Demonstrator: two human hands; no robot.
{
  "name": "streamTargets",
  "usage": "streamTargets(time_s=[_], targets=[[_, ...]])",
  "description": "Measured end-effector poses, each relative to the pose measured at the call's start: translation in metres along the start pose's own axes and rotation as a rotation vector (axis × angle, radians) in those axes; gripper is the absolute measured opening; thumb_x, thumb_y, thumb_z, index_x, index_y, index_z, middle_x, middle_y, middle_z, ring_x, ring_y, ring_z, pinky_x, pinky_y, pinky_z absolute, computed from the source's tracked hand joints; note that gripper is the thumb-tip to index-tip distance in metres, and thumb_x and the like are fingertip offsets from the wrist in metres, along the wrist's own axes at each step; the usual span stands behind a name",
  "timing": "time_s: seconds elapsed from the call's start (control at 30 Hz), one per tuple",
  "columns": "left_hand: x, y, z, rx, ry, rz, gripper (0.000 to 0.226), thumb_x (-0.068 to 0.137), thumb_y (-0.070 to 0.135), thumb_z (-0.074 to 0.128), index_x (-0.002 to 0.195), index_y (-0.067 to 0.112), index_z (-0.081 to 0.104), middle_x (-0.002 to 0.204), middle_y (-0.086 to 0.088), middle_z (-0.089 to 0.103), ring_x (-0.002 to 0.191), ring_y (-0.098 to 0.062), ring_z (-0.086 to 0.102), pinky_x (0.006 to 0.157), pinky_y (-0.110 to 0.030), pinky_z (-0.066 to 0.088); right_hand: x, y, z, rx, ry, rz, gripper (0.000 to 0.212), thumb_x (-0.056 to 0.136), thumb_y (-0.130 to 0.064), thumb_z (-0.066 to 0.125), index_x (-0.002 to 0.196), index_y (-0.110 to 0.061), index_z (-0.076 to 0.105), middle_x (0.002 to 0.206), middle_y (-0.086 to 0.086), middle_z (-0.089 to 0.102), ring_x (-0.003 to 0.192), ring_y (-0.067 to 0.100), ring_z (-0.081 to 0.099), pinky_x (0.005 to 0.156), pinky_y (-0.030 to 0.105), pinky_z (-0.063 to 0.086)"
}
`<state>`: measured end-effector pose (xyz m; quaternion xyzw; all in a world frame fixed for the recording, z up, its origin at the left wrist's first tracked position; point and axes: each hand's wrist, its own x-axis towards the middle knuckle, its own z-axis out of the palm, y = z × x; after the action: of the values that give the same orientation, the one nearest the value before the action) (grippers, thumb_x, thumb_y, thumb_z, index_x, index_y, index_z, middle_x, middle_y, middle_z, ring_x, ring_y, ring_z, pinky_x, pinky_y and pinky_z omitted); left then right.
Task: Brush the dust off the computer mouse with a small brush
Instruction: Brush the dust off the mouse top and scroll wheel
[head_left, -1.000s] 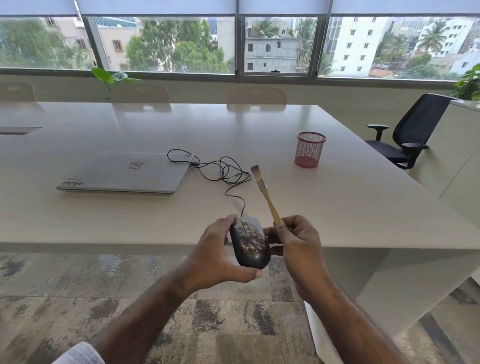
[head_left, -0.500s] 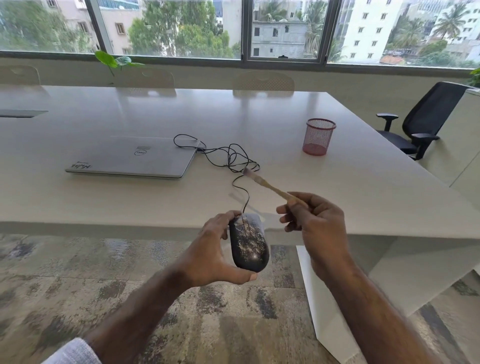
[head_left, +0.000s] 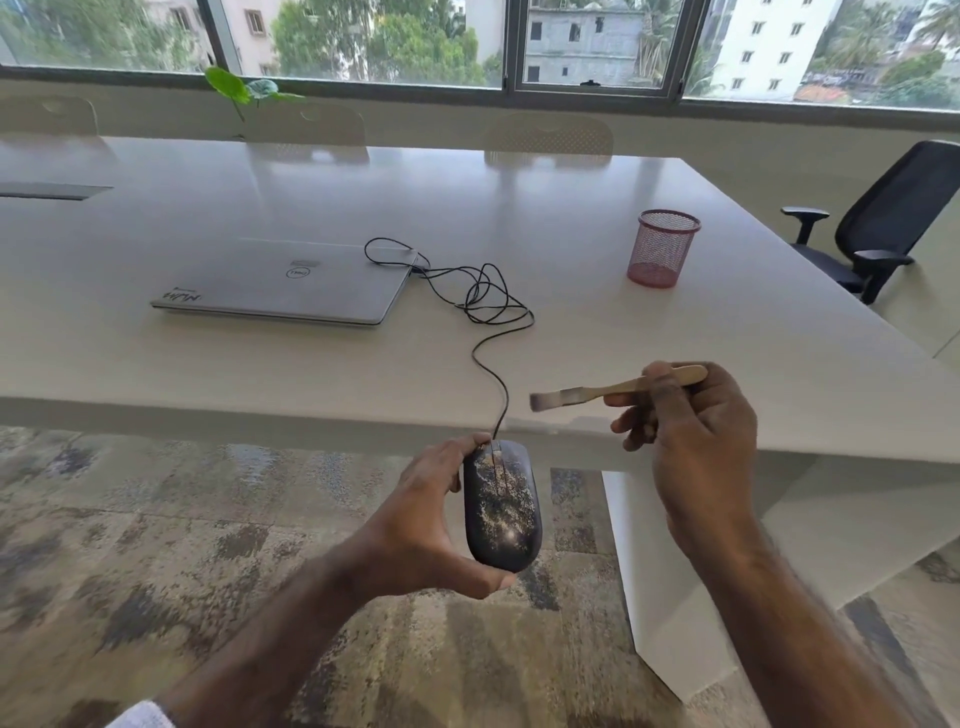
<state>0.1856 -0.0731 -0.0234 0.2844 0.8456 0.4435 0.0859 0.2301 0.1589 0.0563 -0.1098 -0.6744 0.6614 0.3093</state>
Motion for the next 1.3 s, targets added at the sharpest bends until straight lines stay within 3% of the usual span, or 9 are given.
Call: streamTargets(time_s=[0.07, 0.37, 0.5, 0.6, 0.73, 0.87, 1.03, 1.17, 1.3], targets=[[-0.003, -0.003, 0.004, -0.019, -0.015, -0.019, 0.119, 0.044, 0.05, 0.091, 0.148, 0.045, 0.034, 0.135, 0.029, 0.041, 0.122, 0.015, 0.039, 0.096, 0.001, 0.034, -0.005, 0.001, 0.0, -0.043, -0.008, -0.04, 0.015, 0.106, -0.013, 0.05, 0.093, -0.019, 0.056, 0.067, 0.005, 0.074, 0.052, 0.018, 0.061, 0.045, 0.026, 0.049], [-0.011, -0.01, 0.01, -0.051, -0.072, -0.033, 0.126, 0.046, 0.042, 0.092, 0.155, 0.029, 0.031, 0.135, 0.029, 0.039, 0.126, 0.01, 0.039, 0.1, 0.002, 0.033, -0.022, 0.016, 0.007, -0.191, -0.062, -0.068, 0.02, 0.105, -0.012, 0.05, 0.092, -0.027, 0.052, 0.071, 0.012, 0.071, 0.051, 0.011, 0.06, 0.047, 0.019, 0.046], [-0.012, -0.014, 0.013, -0.044, -0.063, -0.027, 0.125, 0.046, 0.041, 0.093, 0.154, 0.029, 0.032, 0.134, 0.027, 0.042, 0.125, 0.007, 0.042, 0.098, 0.001, 0.034, -0.025, 0.025, 0.007, -0.28, -0.104, -0.042, 0.015, 0.105, -0.014, 0.05, 0.094, -0.023, 0.053, 0.071, 0.007, 0.071, 0.056, 0.017, 0.062, 0.052, 0.032, 0.05], [-0.012, -0.017, 0.015, -0.047, -0.063, -0.021, 0.121, 0.045, 0.042, 0.092, 0.151, 0.034, 0.034, 0.132, 0.028, 0.044, 0.126, 0.002, 0.044, 0.098, -0.001, 0.036, -0.025, 0.026, 0.004, -0.351, -0.109, -0.064, 0.012, 0.105, -0.015, 0.05, 0.096, -0.021, 0.054, 0.071, 0.003, 0.072, 0.06, 0.019, 0.065, 0.058, 0.041, 0.054], [-0.01, -0.017, 0.016, -0.041, -0.068, -0.01, 0.114, 0.047, 0.041, 0.093, 0.145, 0.045, 0.034, 0.131, 0.032, 0.045, 0.127, 0.005, 0.043, 0.098, 0.0, 0.035, -0.024, 0.023, 0.005, -0.31, -0.07, -0.106, 0.019, 0.105, -0.016, 0.051, 0.091, -0.03, 0.052, 0.071, 0.005, 0.071, 0.055, 0.011, 0.063, 0.053, 0.032, 0.051], [-0.009, -0.018, 0.015, -0.053, -0.075, -0.014, 0.117, 0.047, 0.04, 0.092, 0.149, 0.037, 0.035, 0.131, 0.034, 0.043, 0.126, 0.008, 0.042, 0.097, 0.002, 0.033, -0.024, 0.025, 0.006, -0.346, -0.122, -0.078, 0.01, 0.104, -0.014, 0.05, 0.096, -0.019, 0.054, 0.073, 0.008, 0.071, 0.059, 0.016, 0.065, 0.057, 0.04, 0.054], [-0.009, -0.017, 0.014, -0.033, -0.068, -0.013, 0.106, 0.047, 0.039, 0.091, 0.132, 0.062, 0.031, 0.124, 0.041, 0.042, 0.124, 0.01, 0.042, 0.095, 0.003, 0.033, -0.023, 0.025, 0.004, -0.351, -0.088, -0.127, 0.011, 0.104, -0.017, 0.05, 0.095, -0.023, 0.054, 0.074, 0.006, 0.071, 0.058, 0.01, 0.065, 0.056, 0.034, 0.054], [-0.007, -0.018, 0.015, -0.047, -0.059, -0.012, 0.108, 0.047, 0.034, 0.093, 0.132, 0.064, 0.032, 0.125, 0.036, 0.045, 0.123, 0.005, 0.046, 0.095, 0.002, 0.034, -0.025, 0.025, 0.009, -0.297, -0.101, -0.116, 0.021, 0.104, -0.014, 0.051, 0.091, -0.03, 0.053, 0.069, 0.003, 0.071, 0.054, 0.011, 0.062, 0.051, 0.031, 0.051], [-0.008, -0.021, 0.015, -0.048, -0.061, -0.009, 0.112, 0.048, 0.029, 0.096, 0.128, 0.071, 0.031, 0.125, 0.037, 0.046, 0.123, 0.004, 0.047, 0.097, 0.0, 0.035, -0.026, 0.029, 0.006, -0.355, -0.1, -0.122, 0.023, 0.104, -0.014, 0.051, 0.09, -0.032, 0.051, 0.072, 0.004, 0.071, 0.056, 0.003, 0.064, 0.056, 0.032, 0.052]])
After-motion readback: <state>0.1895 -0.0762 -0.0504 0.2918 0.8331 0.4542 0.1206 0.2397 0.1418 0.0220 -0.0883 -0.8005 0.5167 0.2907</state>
